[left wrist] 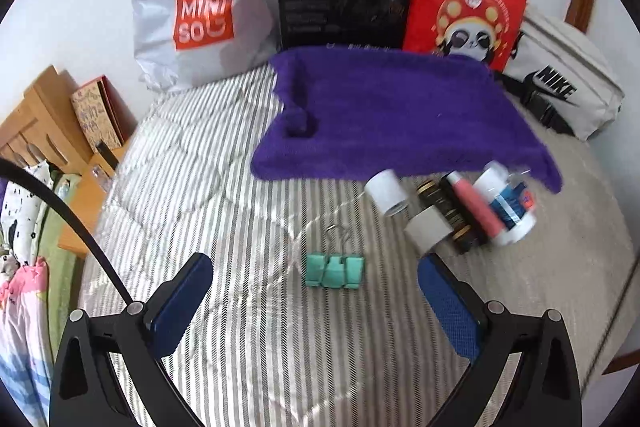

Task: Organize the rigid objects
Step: 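Grasp the mint-green binder clip with the left gripper while the right gripper approaches the Vaseline jar, then grasp the small Vaseline jar with the right gripper while the left gripper lifts the clip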

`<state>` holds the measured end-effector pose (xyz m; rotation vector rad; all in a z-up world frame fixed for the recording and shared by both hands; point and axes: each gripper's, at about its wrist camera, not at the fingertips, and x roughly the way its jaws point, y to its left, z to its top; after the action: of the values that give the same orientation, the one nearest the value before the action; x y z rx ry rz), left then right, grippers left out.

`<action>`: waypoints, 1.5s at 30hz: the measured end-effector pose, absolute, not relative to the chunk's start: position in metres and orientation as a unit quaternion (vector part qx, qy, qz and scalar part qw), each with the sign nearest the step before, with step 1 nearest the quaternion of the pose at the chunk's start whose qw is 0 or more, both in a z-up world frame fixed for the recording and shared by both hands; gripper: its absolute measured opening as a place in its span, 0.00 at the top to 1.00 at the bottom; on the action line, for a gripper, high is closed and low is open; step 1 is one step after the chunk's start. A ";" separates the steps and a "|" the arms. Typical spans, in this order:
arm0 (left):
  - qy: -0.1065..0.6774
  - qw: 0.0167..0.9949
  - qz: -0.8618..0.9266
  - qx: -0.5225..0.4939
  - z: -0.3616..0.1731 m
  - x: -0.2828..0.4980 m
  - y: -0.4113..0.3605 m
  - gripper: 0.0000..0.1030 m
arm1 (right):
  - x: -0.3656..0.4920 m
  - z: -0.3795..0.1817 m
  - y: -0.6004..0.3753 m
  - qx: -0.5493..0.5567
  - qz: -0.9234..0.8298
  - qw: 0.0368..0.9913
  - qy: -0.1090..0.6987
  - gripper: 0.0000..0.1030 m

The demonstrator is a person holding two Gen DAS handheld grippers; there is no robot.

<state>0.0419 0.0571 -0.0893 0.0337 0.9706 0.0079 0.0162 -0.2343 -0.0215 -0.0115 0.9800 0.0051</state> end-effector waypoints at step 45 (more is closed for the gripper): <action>0.433 0.901 -0.037 0.010 -0.152 0.044 0.064 0.61 | 0.094 -0.132 -0.207 -0.043 0.109 0.873 0.474 0.24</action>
<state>0.0436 0.0640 -0.1517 0.0215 0.8955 -0.0775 0.0936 -0.2066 -0.1323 -0.0892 0.9901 0.2270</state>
